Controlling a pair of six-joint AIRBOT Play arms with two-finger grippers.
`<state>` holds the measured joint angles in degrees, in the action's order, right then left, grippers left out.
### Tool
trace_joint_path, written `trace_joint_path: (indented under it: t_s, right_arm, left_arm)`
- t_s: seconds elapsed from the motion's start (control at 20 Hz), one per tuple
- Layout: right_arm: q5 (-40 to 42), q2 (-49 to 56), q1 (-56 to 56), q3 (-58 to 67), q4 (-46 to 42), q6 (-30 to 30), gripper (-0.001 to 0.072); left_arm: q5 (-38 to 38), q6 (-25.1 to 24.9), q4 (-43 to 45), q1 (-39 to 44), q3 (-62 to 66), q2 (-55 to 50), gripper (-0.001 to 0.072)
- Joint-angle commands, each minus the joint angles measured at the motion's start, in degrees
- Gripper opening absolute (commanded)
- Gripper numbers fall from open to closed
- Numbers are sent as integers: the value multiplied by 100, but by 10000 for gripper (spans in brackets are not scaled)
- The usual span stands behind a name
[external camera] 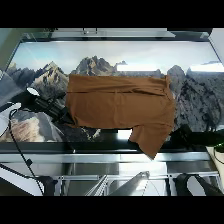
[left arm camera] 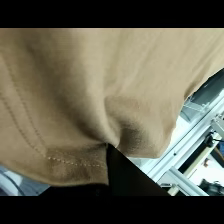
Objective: Fold the shirts.
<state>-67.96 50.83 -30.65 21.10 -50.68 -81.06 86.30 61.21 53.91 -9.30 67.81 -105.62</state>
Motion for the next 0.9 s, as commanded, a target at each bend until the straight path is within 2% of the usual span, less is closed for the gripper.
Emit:
trace_joint_path:
  t_s: [0.0,0.1,0.2,0.25,0.3,0.4,0.45,0.5,0.7,0.85]
  right_arm:
    - [667,485,4,-778,632,505,396]
    - [734,905,4,-813,973,920,395]
    - [778,1290,4,-813,1725,1606,394]
    - [776,1480,4,-813,2267,2096,391]
    - [774,1639,7,-813,2771,2601,349]
    - [772,1917,4,-791,3606,3438,349]
    - [758,2017,2,-730,3866,3742,242]
    - [680,2072,2,-603,3936,3910,11]
    - [-157,2031,4,546,3722,3753,14]
    - [271,2076,15,1751,3469,3274,14]
  left_arm:
    - [179,-2,0,-162,7,0,12]
    - [184,-2,-2,-208,7,0,12]
    - [179,-4,-44,-238,7,0,12]
    - [175,-7,-162,-238,7,0,12]
    - [153,-17,-313,-240,9,0,12]
    - [129,-83,-560,-238,9,0,12]
    - [107,-90,-636,-240,20,0,12]
    - [122,-92,-636,-240,76,0,12]
    - [455,-59,-660,-518,605,330,12]
    - [367,96,-658,-896,1285,610,19]
